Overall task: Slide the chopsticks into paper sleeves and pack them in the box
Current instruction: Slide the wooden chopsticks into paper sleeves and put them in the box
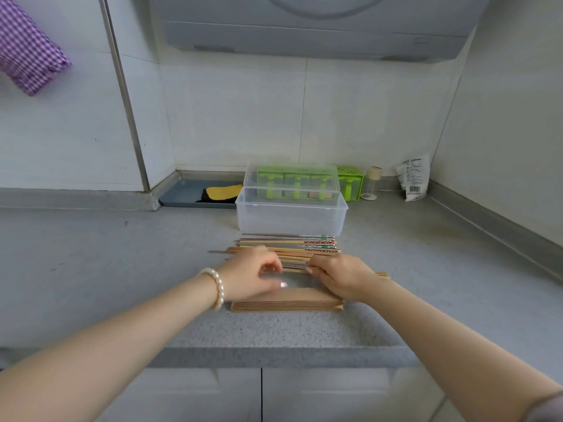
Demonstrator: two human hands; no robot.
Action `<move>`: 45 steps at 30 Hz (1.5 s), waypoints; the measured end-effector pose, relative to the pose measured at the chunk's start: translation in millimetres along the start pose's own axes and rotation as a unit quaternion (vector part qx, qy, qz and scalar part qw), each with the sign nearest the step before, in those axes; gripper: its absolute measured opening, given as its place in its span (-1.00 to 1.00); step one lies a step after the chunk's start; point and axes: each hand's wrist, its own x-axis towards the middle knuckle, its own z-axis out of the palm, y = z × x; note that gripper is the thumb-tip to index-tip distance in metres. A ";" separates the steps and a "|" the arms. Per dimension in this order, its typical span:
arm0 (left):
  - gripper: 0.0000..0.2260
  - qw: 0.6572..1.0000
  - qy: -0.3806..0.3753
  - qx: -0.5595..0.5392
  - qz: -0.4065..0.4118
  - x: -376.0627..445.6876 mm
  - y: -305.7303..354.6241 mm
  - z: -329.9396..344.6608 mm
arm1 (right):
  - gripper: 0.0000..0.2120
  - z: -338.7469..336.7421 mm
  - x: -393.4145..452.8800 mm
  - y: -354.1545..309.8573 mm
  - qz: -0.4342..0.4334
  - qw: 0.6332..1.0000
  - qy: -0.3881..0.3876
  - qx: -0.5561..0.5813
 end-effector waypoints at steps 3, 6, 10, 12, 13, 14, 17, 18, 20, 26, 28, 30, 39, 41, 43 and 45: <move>-0.72 0.997 -0.049 0.052 0.014 -4.4 2.9 10.0 | -0.72 -0.5 -3.3 1.7 0.026 0.999 0.020 0.037; -0.74 0.999 -0.050 0.018 0.005 -3.9 3.3 13.0 | -0.70 -1.9 -6.6 3.7 0.046 0.998 0.013 0.037; -0.78 0.999 -0.047 -0.014 -0.007 -2.0 3.3 14.4 | -0.74 -0.1 -11.2 6.6 0.037 0.999 0.005 0.026; -0.79 0.999 -0.041 -0.032 -0.016 -1.6 2.3 15.0 | -0.75 0.5 -12.6 9.3 0.030 0.999 0.013 0.032; -0.78 0.998 -0.039 -0.041 -0.023 -1.5 1.3 15.3 | -0.76 -0.2 -13.4 9.5 0.030 0.999 0.016 0.037; -0.78 0.998 -0.036 -0.049 -0.029 -1.5 0.1 15.6 | -0.77 -1.2 -14.4 9.5 0.031 0.998 0.020 0.045; -0.80 0.996 -0.022 -0.074 -0.048 -0.4 -4.0 15.9 | -0.77 -5.3 -16.7 6.8 0.046 0.992 0.067 0.101; -0.80 0.995 -0.016 -0.081 -0.050 0.0 -4.6 15.9 | -0.76 -7.7 -17.7 5.0 0.056 0.986 0.085 0.133; -0.81 0.995 -0.006 -0.087 -0.051 1.2 -5.3 16.0 | -0.74 -14.1 -19.3 0.3 0.076 0.972 0.091 0.203; -0.81 0.995 0.007 -0.078 -0.056 3.3 -10.2 15.5 | -0.74 -23.7 -19.2 -10.4 0.124 0.950 -0.012 0.286; -0.81 0.995 0.013 -0.076 -0.058 2.5 -11.9 15.9 | -0.80 -22.9 -18.4 -7.8 0.129 0.946 -0.028 0.297; -0.80 0.995 0.023 -0.079 -0.058 1.7 -13.4 17.2 | -0.87 -22.3 -19.2 -5.2 0.135 0.940 -0.032 0.313; -0.67 0.994 0.017 -0.083 -0.065 7.8 -7.5 4.0 | -0.85 -32.1 -12.6 -0.6 0.144 0.907 -0.033 0.395; -0.57 0.996 0.020 -0.065 -0.063 10.9 1.5 1.0 | -0.83 -36.7 -10.9 -1.2 0.142 0.893 -0.042 0.425; -0.50 0.998 0.041 -0.033 -0.044 12.9 14.4 0.1 | -0.87 -38.4 -8.3 -2.2 0.132 0.882 -0.041 0.450; -0.49 0.998 0.059 -0.023 -0.019 14.6 27.2 0.0 | -0.88 -38.9 -5.9 -4.2 0.120 0.865 -0.032 0.486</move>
